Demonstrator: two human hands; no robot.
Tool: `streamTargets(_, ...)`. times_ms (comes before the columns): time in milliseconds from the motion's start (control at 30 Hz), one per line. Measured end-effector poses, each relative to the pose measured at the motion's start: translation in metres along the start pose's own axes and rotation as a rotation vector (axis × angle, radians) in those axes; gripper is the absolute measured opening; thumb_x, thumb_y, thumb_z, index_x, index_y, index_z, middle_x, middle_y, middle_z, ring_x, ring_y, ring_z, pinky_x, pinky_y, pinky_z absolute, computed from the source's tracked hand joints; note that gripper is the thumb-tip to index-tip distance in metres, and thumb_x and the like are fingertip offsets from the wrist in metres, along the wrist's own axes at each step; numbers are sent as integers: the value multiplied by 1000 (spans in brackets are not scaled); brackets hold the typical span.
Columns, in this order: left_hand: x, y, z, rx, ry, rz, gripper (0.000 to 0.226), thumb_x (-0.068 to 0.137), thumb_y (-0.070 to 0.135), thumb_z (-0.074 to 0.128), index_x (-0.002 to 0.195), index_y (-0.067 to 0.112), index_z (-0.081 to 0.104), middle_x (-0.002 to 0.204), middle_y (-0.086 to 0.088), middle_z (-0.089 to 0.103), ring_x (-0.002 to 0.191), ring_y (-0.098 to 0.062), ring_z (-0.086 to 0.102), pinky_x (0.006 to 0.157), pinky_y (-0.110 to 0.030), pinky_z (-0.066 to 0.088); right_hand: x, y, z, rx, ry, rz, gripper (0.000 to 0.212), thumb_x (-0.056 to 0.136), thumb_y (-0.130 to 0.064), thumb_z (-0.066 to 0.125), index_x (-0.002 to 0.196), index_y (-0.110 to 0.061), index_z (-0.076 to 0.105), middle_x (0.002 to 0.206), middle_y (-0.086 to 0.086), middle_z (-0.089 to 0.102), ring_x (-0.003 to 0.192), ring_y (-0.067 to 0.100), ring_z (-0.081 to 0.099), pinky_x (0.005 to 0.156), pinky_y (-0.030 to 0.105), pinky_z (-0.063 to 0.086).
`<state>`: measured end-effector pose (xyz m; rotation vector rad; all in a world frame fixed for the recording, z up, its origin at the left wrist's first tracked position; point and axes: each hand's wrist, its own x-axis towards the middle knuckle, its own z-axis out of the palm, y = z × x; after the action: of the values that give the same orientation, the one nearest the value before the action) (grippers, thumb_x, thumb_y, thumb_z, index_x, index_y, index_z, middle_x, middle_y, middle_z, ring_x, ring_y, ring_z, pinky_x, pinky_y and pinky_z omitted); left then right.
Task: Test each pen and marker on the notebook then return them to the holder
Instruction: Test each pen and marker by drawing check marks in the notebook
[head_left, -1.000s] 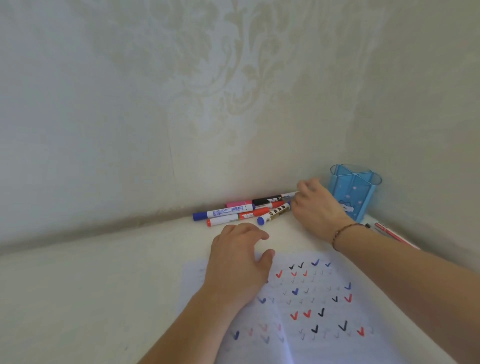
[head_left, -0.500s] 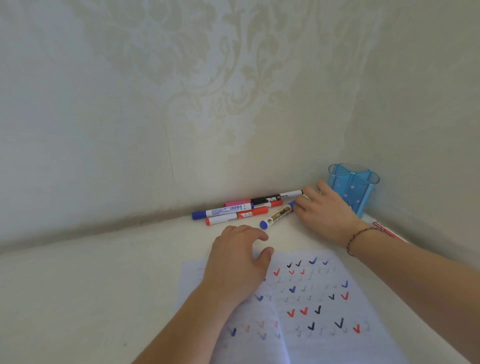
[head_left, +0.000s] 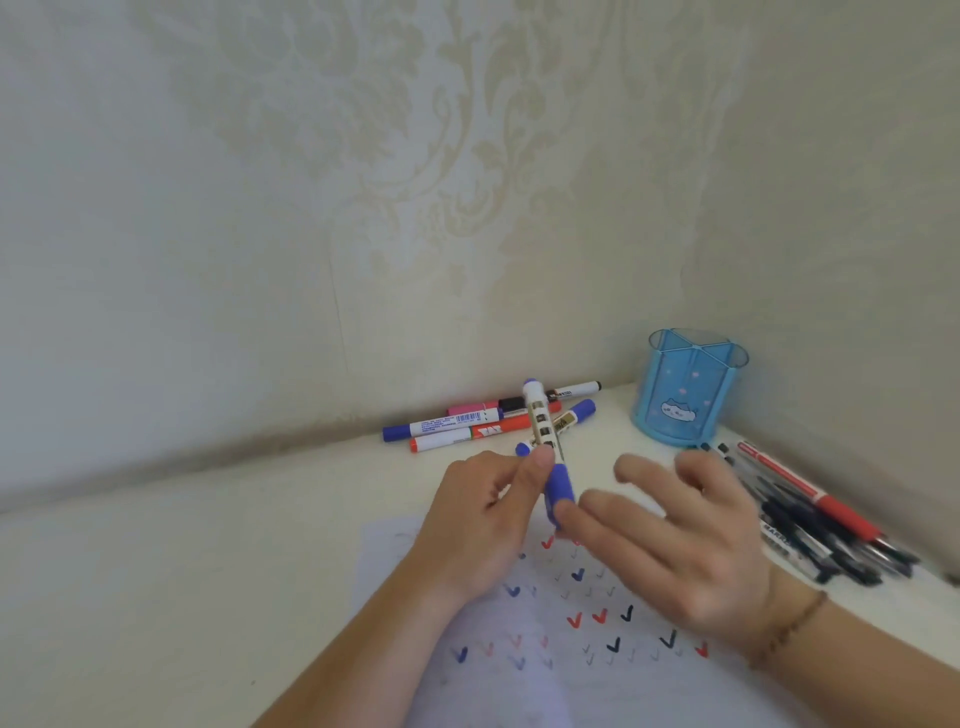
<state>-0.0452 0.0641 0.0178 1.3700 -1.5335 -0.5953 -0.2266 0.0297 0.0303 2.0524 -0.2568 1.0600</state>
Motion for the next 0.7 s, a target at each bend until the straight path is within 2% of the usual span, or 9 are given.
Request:
streamTargets(100,2,7,-3,-100,-39,-28,35,92,50,57,81,23,76,81,6,74,83,-12,69,86,-43,53,-6,-6,4,34,-21,-42,13,77,-20,79,86,-14,71,75,1,67,71,28,63,54,34,30)
streamTargets(167,2,10,-5,-137,-19,-46,16,92,32,64,85,24,76,84,10,75,86,-8,69,89,-42,54,-8,-6,3,94,-81,19,17,82,-32,75,89,-19,67,75,-2,67,69,26,61,54,33,32)
streamTargets(267,-1,7,-4,-36,16,60,5,87,34,69,90,31,72,82,14,72,84,-5,65,79,-32,53,4,-2,-13,338,-196,598,37,82,-63,59,99,-31,64,67,-14,64,62,14,56,55,32,44)
streamTargets(333,-4,5,-2,165,-55,186,15,85,41,70,97,32,70,84,19,66,86,-6,60,75,-23,48,15,3,-26,609,-257,1062,47,74,-74,56,108,-42,60,63,-10,66,57,10,58,55,21,48)
streamTargets(367,-5,4,0,239,-95,247,19,85,44,69,100,33,68,85,21,63,87,-5,58,76,-19,46,17,5,-30,737,-294,1179,47,71,-75,58,108,-46,60,69,-11,69,57,10,61,54,19,49)
streamTargets(433,-8,3,1,275,-139,346,22,86,45,67,104,32,66,89,23,59,88,-4,56,77,-15,43,18,4,-36,877,-361,1212,35,69,-68,67,96,-45,69,77,-16,71,58,5,63,53,19,51)
streamTargets(500,-10,3,2,285,-169,379,23,90,45,62,108,30,62,94,21,60,90,-3,56,78,-15,44,20,-3,-40,1012,-309,1320,25,66,-53,74,79,-31,74,63,-10,69,47,3,56,47,15,43)
streamTargets(633,-13,1,2,339,-243,393,35,95,44,53,122,22,58,105,10,64,92,-2,55,79,-8,41,14,-15,-41,1129,-252,1431,23,68,-44,70,71,-21,68,48,11,58,41,19,46,42,25,37)
streamTargets(700,-14,3,2,344,-262,437,37,96,46,51,121,21,58,101,6,69,86,-6,59,75,-17,49,11,-15,-39,1145,-244,1406,22,71,-39,69,66,-18,64,45,13,54,40,20,43,42,28,36)
